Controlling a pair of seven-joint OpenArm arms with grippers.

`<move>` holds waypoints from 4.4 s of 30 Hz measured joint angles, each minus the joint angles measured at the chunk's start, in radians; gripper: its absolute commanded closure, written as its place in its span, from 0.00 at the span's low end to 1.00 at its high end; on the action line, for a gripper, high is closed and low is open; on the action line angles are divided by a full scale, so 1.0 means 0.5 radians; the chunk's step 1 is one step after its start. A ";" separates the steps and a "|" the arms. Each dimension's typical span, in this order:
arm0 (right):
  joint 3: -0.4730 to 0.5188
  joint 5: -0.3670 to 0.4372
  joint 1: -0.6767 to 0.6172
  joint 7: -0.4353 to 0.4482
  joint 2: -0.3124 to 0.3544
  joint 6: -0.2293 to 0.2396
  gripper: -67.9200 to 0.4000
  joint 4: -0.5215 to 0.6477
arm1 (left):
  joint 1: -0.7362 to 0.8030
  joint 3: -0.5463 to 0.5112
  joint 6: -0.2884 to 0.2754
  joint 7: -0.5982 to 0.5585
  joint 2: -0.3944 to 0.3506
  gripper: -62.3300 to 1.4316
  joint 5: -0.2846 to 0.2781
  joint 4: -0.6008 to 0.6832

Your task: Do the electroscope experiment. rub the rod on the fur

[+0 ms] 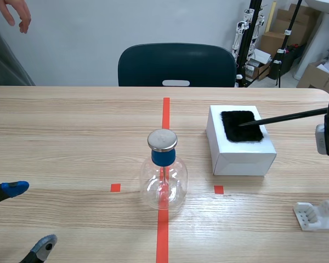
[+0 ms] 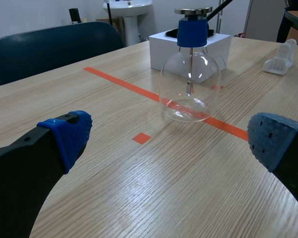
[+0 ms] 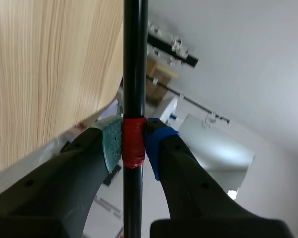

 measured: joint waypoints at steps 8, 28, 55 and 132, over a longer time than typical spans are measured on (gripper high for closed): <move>0.002 0.009 0.002 0.384 0.002 -0.018 0.99 -0.046 | -0.001 0.000 0.000 0.000 0.000 0.00 0.000 0.000; 0.001 0.056 -0.034 0.172 0.011 -0.014 0.99 -0.045 | -0.001 0.000 0.000 -0.001 0.000 0.00 0.000 0.000; 0.000 0.096 -0.033 0.166 -0.043 -0.022 0.99 -0.028 | -0.001 0.000 0.000 0.000 0.000 0.00 0.000 0.000; 0.000 -0.529 0.001 0.060 0.128 0.029 0.99 0.262 | -0.001 0.000 0.000 0.000 0.000 0.00 0.000 0.000</move>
